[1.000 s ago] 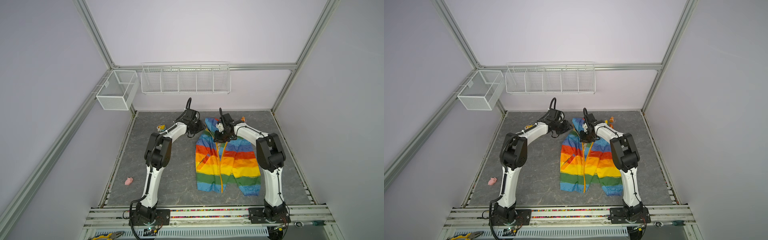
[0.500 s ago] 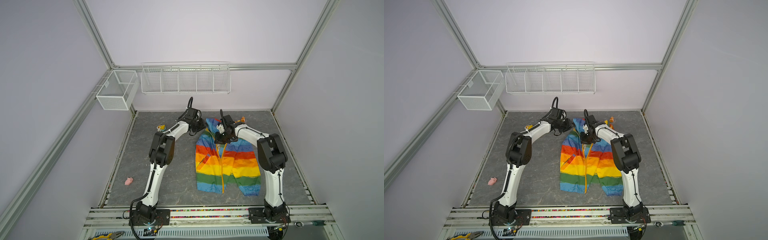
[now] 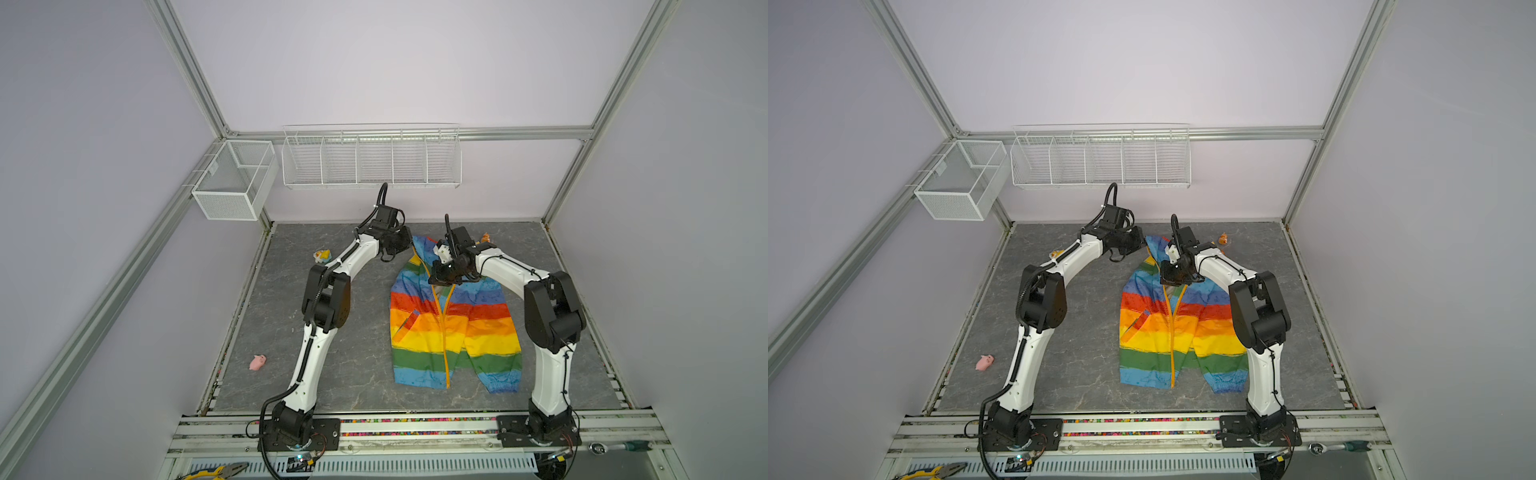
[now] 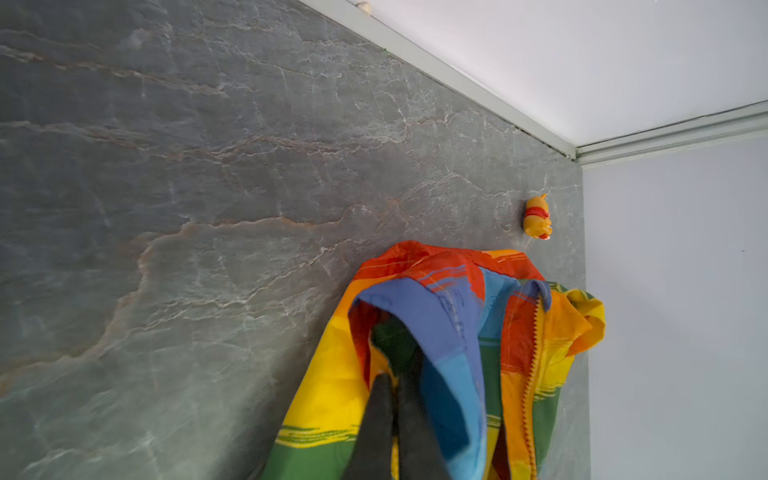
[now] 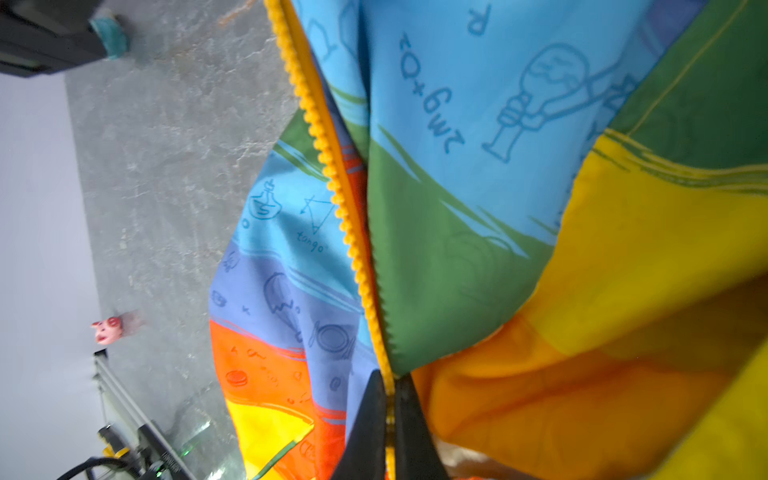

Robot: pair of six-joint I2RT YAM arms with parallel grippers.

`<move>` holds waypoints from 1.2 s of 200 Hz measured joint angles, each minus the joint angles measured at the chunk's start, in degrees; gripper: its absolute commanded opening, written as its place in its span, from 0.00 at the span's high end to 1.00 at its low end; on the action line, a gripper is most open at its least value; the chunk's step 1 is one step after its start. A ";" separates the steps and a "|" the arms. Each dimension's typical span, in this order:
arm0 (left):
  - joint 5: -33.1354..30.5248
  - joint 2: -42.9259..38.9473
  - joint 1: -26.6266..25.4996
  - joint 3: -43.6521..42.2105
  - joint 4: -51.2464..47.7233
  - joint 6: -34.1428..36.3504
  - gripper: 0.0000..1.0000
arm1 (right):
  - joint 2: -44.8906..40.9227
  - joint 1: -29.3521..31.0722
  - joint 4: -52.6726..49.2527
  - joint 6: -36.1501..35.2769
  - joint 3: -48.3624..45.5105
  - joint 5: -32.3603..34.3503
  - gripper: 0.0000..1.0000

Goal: Zip up the jacket

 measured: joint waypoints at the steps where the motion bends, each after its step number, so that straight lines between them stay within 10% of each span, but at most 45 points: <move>1: -0.07 -0.07 0.00 -0.02 -0.07 0.02 1.00 | -0.02 -0.02 0.07 0.04 -0.07 -0.09 0.92; 105: -10.40 -13.81 -1.92 0.57 -9.40 2.64 1.00 | -4.68 -2.80 7.50 3.54 -3.34 -10.25 0.93; 240: -12.09 1.38 -7.91 17.86 -11.56 3.52 1.00 | -4.87 -6.21 12.90 6.12 -11.89 -14.38 0.92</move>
